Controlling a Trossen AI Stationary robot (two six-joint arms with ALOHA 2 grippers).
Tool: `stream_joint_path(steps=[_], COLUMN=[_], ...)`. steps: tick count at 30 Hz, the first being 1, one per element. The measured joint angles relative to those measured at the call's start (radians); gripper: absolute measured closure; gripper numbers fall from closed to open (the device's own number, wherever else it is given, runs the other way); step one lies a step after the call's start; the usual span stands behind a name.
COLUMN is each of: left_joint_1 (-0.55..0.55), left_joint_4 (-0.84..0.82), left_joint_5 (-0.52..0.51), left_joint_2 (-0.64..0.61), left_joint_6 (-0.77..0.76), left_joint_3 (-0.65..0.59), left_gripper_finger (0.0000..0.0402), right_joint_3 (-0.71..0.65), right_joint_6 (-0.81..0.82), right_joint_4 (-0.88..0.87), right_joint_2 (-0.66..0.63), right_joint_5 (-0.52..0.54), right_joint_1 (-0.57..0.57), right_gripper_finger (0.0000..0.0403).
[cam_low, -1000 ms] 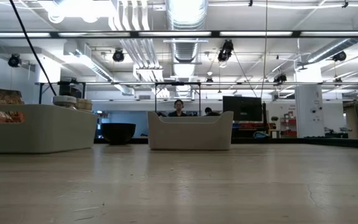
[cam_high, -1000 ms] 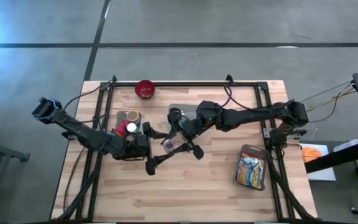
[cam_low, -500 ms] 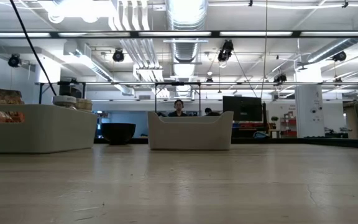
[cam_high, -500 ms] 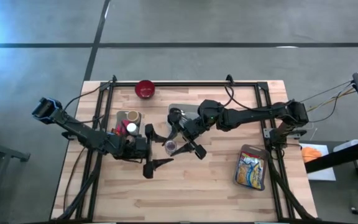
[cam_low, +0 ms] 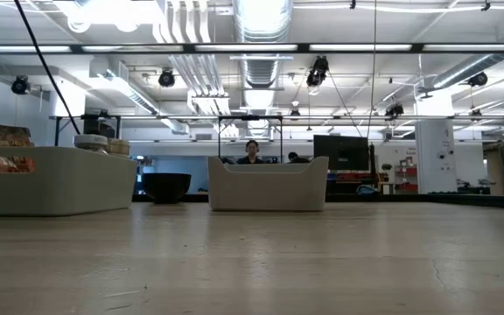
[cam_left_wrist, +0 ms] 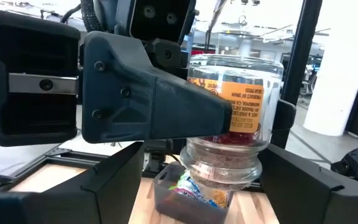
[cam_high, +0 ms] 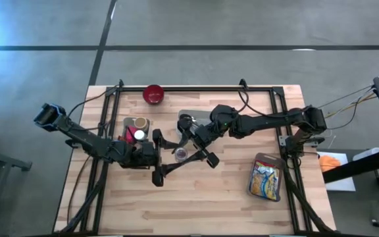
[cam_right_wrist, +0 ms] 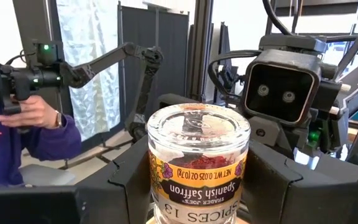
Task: Pick & Place Food Item
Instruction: Put the brown seasoning bottle into the left gray bin
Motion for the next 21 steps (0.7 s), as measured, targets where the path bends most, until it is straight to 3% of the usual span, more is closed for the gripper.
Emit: stream_joint_path(steps=[15,21], left_joint_1=[0.006,0.007], left_joint_4=[0.008,0.019], left_joint_5=[0.011,0.056], left_joint_2=[0.0,0.0], left_joint_6=[0.063,0.09], left_joint_3=[0.0,0.0], left_gripper_finger=[0.0098,0.0137], right_joint_3=[0.0,0.0], right_joint_6=[0.002,0.012], right_joint_4=[0.016,0.047], right_joint_2=[0.0,0.016], right_joint_5=[0.0,-0.009], right_joint_1=[0.002,0.004], right_gripper_finger=[0.0218,0.0218])
